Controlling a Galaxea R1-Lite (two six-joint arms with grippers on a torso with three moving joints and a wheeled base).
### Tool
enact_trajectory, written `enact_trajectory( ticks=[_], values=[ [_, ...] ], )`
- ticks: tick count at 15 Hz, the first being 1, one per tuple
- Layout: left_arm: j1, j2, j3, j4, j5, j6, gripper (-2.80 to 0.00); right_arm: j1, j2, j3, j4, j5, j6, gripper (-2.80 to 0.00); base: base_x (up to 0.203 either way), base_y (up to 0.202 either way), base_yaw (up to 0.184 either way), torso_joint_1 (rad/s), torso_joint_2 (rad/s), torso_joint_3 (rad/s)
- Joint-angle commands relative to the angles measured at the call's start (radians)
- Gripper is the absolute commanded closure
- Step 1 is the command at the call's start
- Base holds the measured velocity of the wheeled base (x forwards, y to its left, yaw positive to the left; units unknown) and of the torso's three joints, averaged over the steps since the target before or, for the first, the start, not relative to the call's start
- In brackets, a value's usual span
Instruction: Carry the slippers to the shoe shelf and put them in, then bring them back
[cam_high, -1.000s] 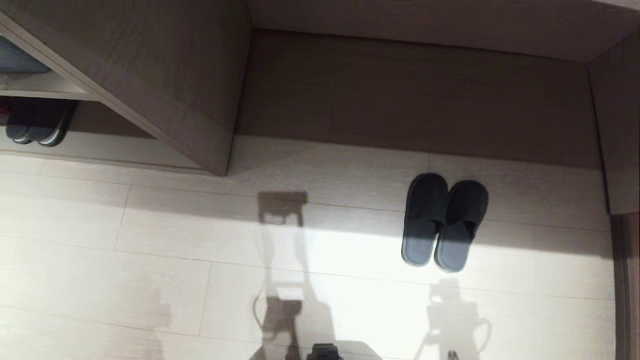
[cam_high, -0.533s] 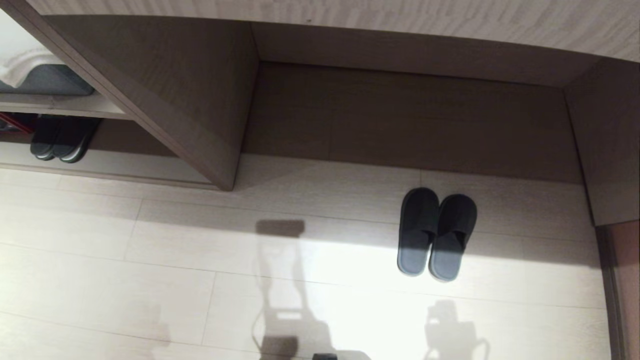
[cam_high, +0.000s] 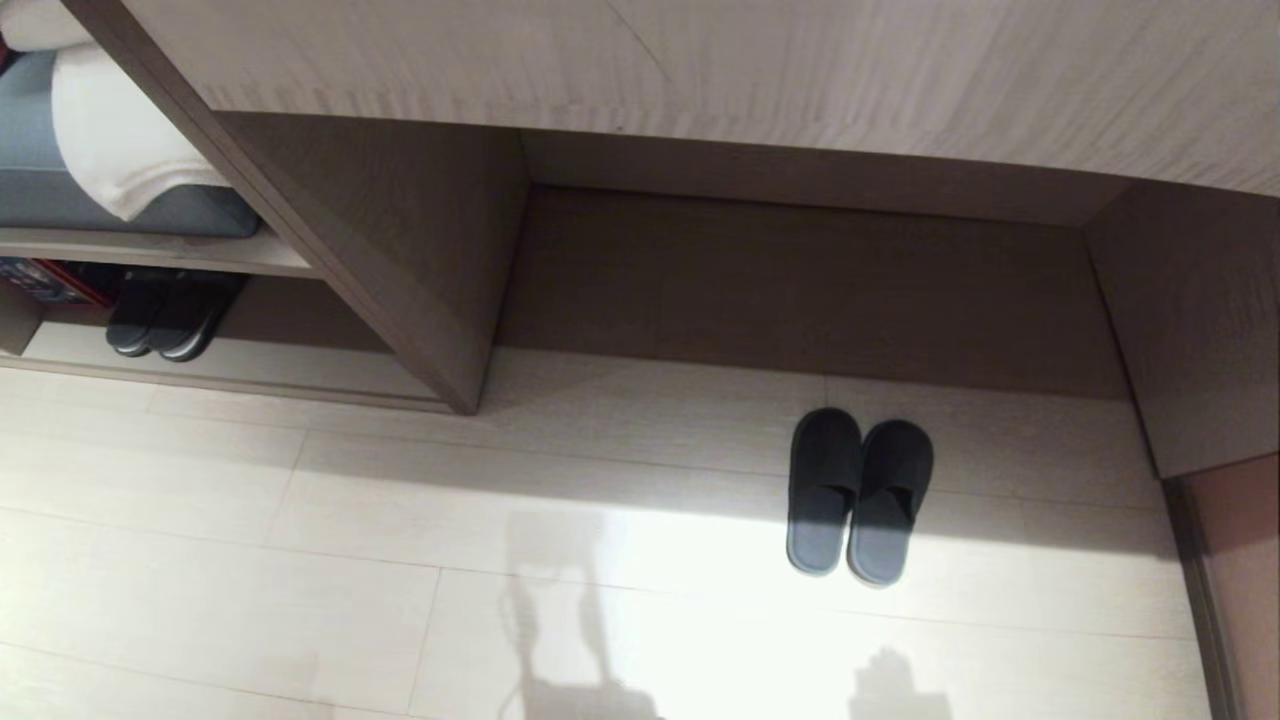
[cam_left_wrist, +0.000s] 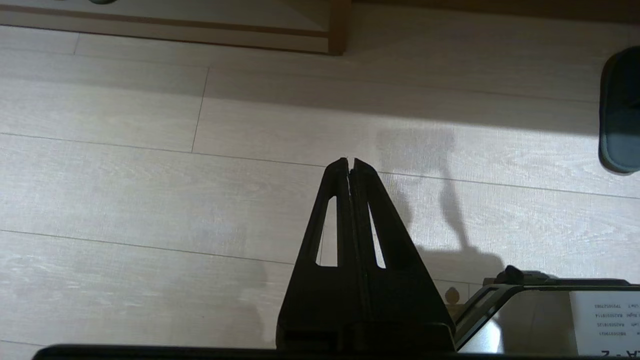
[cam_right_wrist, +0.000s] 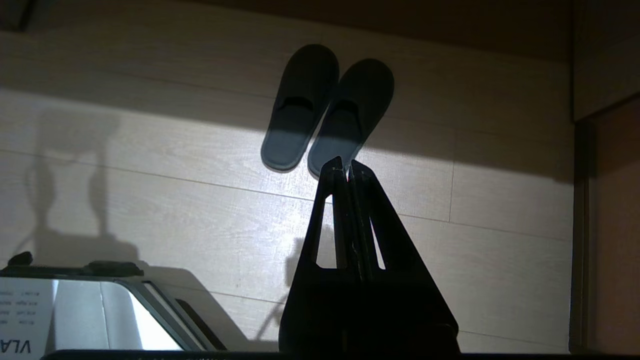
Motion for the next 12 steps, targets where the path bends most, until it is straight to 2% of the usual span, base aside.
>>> enact_trajectory(
  ticks=[1,12],
  values=[
    [0.0,0.001,0.002,-0.001,0.0,0.0,0.0,0.0,0.0,0.0,0.0,-0.001,0.0,0.0,0.0,0.0,0.0,0.007,0.0,0.198],
    [0.0,0.001,0.002,-0.001,0.0,0.0,0.0,0.0,0.0,0.0,-0.002,-0.001,-0.002,0.0,0.0,0.0,0.0,0.001,0.0,0.2]
  ],
)
